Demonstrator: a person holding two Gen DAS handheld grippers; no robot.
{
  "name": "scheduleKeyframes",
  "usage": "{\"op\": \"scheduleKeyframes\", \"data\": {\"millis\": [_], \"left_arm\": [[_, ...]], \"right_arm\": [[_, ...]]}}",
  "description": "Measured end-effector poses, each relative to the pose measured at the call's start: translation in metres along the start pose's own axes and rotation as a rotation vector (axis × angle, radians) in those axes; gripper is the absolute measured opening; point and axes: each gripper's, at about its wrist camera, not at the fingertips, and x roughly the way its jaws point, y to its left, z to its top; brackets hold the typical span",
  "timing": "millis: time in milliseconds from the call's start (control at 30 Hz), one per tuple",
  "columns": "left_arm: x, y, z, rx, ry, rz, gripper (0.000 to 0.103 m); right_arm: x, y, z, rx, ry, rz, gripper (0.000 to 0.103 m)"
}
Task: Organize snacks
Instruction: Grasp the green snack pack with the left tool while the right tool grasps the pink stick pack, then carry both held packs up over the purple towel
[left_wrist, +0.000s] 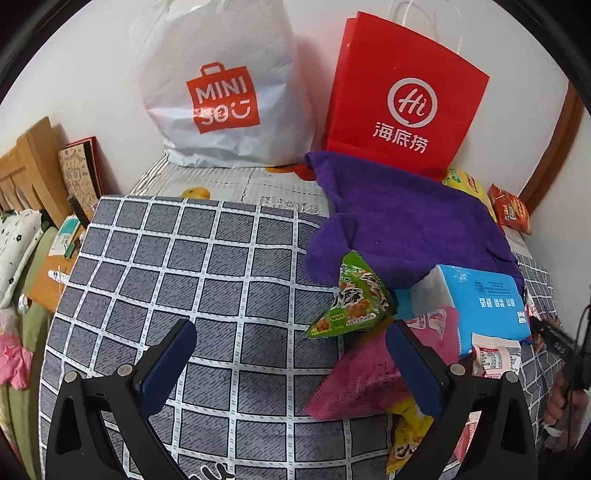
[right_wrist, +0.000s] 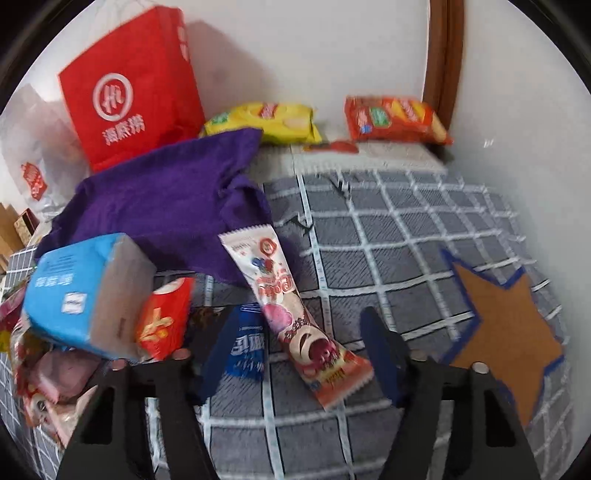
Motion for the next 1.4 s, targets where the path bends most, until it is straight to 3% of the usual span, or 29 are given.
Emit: {"op": "scheduleKeyframes", "data": {"millis": [33,100,200,400,733,867,967,1000,1167,1400], "left_arm": [[0.001,0.001,0.000,-0.003,0.003,-0.006,0.103],[0.003,0.002,0.000,-0.007,0.005,-0.017,0.103],[0.003,-0.001,0.001,-0.009,0.000,-0.055,0.103],[0.013,-0.011,0.009,0.015,0.010,-0.072,0.103],[0.054,-0.031,0.026,0.094,0.129,-0.094,0.098],[0.068,-0.031,0.024,0.077,0.168,-0.112,0.080],[0.074,-0.027,0.022,0.048,0.190,-0.155,0.055],[0.074,-0.026,0.021,0.044,0.186,-0.172,0.040],[0.057,-0.026,0.017,0.065,0.140,-0.163,0.036],[0.024,0.000,0.017,0.005,0.087,-0.142,0.035]], "right_arm": [[0.007,-0.002,0.000,0.010,0.013,0.012,0.047],[0.012,-0.005,0.000,0.023,0.012,0.020,0.045],[0.012,-0.003,-0.001,-0.010,0.003,0.007,0.024],[-0.005,-0.001,-0.005,-0.032,-0.022,-0.011,0.022],[-0.045,0.016,-0.021,-0.055,-0.068,0.023,0.022],[-0.047,0.032,-0.029,-0.088,-0.059,0.041,0.022],[-0.047,0.040,-0.034,-0.098,-0.051,0.053,0.022],[-0.047,0.042,-0.035,-0.096,-0.049,0.054,0.022],[-0.052,0.047,-0.040,-0.085,-0.048,0.054,0.022],[-0.076,0.048,-0.050,-0.060,-0.064,0.052,0.022]]}}
